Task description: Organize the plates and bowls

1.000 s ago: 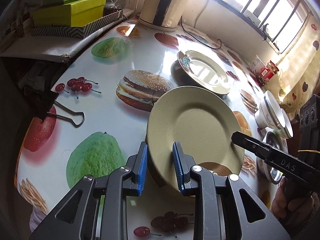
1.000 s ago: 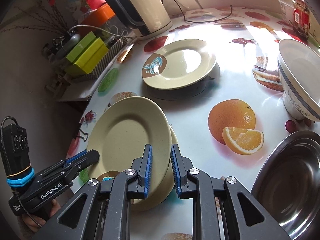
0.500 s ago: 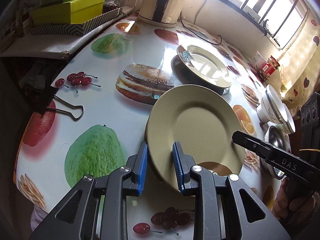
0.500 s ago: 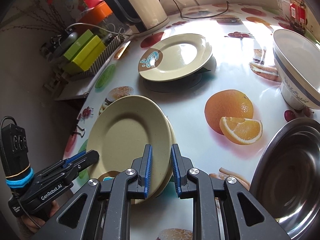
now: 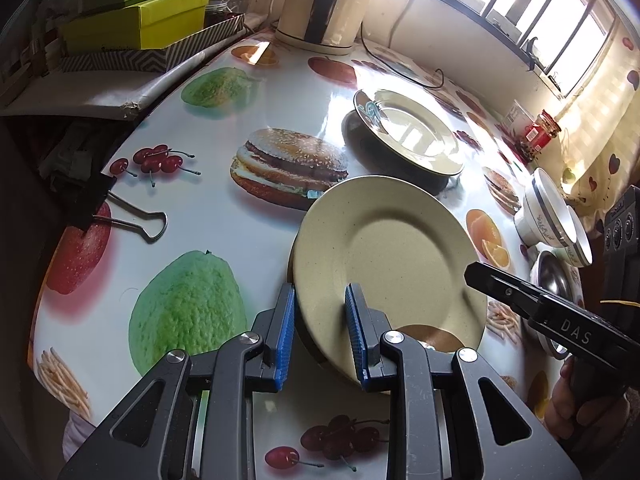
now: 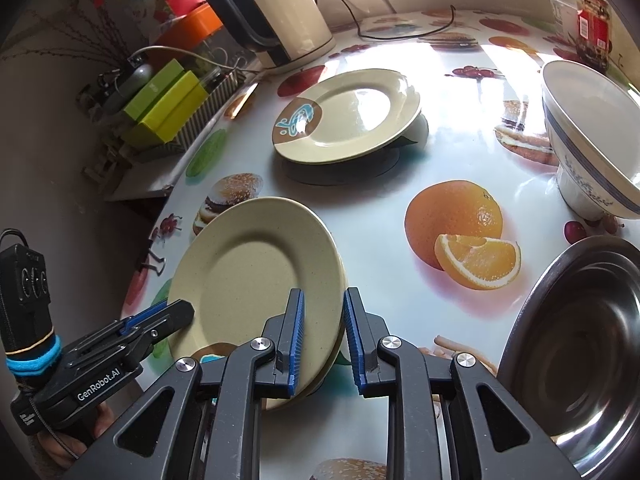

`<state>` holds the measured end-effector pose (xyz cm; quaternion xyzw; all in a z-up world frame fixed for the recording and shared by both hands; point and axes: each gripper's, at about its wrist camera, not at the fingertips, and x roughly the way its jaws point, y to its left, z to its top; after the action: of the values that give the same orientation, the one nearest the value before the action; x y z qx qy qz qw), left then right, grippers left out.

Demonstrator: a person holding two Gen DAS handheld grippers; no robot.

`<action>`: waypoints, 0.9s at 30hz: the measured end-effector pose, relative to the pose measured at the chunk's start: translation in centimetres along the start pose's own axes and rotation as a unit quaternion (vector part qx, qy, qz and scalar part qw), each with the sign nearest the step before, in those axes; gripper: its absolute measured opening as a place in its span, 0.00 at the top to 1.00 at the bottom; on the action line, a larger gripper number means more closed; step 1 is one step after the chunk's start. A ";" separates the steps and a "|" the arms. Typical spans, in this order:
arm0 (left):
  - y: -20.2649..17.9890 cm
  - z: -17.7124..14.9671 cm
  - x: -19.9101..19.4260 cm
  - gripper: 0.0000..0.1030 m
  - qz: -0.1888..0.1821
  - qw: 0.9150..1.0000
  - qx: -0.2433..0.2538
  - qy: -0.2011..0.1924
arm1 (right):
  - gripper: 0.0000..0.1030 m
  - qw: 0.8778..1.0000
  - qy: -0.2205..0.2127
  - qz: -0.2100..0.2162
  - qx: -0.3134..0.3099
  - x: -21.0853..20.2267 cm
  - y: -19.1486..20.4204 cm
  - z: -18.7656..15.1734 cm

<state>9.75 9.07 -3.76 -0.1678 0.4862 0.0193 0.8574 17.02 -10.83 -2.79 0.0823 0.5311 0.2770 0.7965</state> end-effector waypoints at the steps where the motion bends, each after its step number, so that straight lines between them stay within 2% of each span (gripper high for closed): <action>1: 0.0 0.0 0.0 0.75 0.000 1.000 0.001 0.000 | 0.79 1.000 0.000 0.000 -0.001 0.0 0.0 0.0; 19: 0.1 0.3 0.3 0.75 0.012 1.000 0.001 0.006 | 0.78 1.000 -0.001 0.000 -0.001 -0.1 -0.1 0.0; 22: 0.1 0.3 0.2 0.75 0.009 1.000 0.002 0.006 | 0.67 1.000 -0.007 -0.008 -0.003 -0.3 0.0 0.3; 27: 0.3 1.0 -0.3 0.74 0.005 1.000 -0.001 -0.002 | 0.64 1.000 -0.013 -0.011 -0.001 -0.8 0.1 1.0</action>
<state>10.32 9.66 -3.08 -0.1662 0.4854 0.0246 0.8580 17.65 -10.97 -1.67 0.0793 0.5211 0.2679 0.8065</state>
